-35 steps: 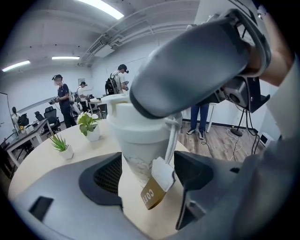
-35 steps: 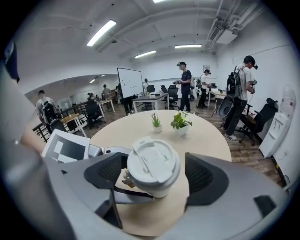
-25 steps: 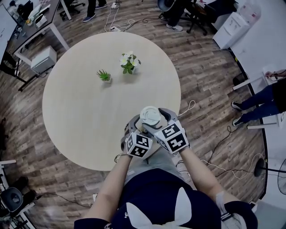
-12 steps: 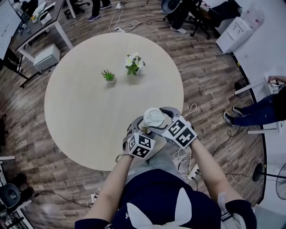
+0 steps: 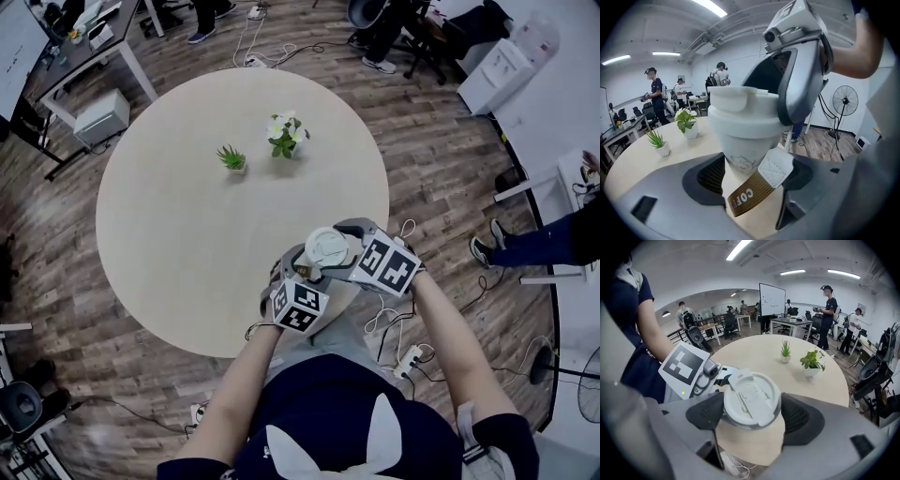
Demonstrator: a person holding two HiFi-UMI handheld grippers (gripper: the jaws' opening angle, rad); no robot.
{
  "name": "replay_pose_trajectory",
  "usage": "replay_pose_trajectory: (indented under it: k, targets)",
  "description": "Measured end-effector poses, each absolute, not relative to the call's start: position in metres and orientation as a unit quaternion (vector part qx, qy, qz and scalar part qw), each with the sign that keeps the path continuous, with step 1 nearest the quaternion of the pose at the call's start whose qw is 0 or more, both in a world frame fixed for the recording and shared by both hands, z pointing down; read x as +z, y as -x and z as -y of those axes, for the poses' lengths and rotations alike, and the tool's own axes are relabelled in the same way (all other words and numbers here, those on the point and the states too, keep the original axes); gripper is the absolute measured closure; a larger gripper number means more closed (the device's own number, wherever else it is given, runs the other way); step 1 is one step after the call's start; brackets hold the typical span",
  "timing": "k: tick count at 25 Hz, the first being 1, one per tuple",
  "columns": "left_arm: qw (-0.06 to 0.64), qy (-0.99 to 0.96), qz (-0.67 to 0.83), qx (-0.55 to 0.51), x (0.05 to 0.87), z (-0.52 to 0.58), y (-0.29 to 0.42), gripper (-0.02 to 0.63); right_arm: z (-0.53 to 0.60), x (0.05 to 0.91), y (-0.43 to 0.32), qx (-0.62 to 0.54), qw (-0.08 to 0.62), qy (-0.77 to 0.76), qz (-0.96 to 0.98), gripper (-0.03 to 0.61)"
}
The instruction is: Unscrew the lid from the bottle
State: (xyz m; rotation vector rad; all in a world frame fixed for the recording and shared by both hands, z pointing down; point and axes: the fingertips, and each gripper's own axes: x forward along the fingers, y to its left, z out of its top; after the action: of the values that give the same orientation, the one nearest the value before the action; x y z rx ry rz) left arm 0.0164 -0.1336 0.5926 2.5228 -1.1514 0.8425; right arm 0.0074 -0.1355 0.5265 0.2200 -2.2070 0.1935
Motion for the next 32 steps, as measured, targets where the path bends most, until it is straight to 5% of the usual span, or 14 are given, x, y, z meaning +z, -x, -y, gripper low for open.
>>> replay_pose_trajectory:
  k: [9,26,32]
  targets:
    - [0.124,-0.865,0.393,0.288,0.5928,0.1343,-0.0156,0.281,0.1365,0.5249,-0.0073,0.076,0.414,-0.089,0.903,0.196]
    - [0.123,-0.865,0.385,0.297,0.5931,0.1341,-0.0153,0.281,0.1323,0.5314,-0.0093,-0.074,0.569,0.107,0.812,0.199]
    - [0.125,-0.865,0.385,0.296,0.5935,0.1349,-0.0158,0.281,0.1336,0.526,-0.0044,-0.05,0.539,0.042,0.84,0.189]
